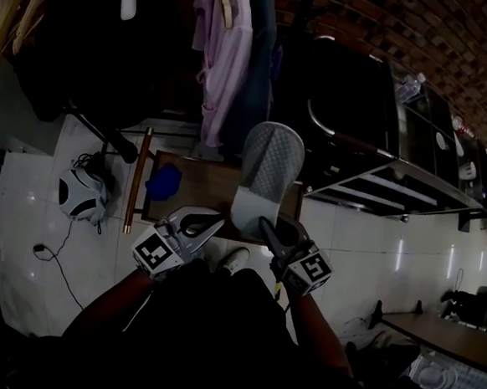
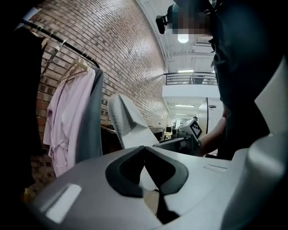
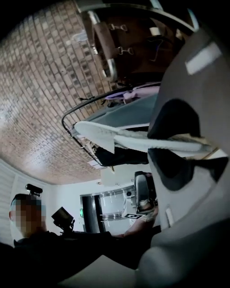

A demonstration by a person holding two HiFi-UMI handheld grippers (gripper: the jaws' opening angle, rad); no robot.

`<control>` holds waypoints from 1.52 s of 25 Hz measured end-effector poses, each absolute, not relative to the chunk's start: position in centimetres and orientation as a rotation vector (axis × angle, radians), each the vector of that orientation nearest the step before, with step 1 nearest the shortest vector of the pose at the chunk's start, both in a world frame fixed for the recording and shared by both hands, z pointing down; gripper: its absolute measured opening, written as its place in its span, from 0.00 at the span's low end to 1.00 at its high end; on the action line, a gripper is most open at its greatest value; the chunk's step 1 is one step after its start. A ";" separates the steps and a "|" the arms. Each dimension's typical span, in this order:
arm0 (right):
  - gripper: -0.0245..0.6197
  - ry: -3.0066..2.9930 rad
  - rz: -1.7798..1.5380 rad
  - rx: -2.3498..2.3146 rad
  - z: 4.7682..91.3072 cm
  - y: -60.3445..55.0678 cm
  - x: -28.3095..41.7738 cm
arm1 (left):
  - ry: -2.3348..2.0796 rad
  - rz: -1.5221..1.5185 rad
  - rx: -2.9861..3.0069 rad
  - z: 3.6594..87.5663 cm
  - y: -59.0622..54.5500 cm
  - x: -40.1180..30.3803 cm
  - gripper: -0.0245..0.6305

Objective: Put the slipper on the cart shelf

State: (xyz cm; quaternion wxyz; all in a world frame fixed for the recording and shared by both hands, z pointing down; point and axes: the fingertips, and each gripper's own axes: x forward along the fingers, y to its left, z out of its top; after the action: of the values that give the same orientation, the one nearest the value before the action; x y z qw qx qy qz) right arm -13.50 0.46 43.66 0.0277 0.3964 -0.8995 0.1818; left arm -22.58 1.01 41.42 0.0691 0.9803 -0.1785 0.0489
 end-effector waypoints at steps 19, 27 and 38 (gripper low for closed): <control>0.15 -2.821 0.402 1.322 39.9 0.0 -12.9 | -0.549 0.170 2.927 41.1 0.8 -22.3 0.04; 0.15 -2.828 0.408 1.341 39.6 0.1 -13.0 | -0.582 0.173 2.931 41.3 0.5 -22.5 0.04; 0.15 -2.789 0.431 1.385 40.0 0.7 -13.2 | -0.496 0.093 2.906 42.0 0.8 -22.6 0.04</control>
State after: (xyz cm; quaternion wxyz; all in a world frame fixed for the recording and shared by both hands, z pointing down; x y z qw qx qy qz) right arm -13.18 0.72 40.04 -0.0011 0.4405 -0.8872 0.1371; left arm -22.64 0.78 41.98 0.0959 0.9807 -0.1675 0.0313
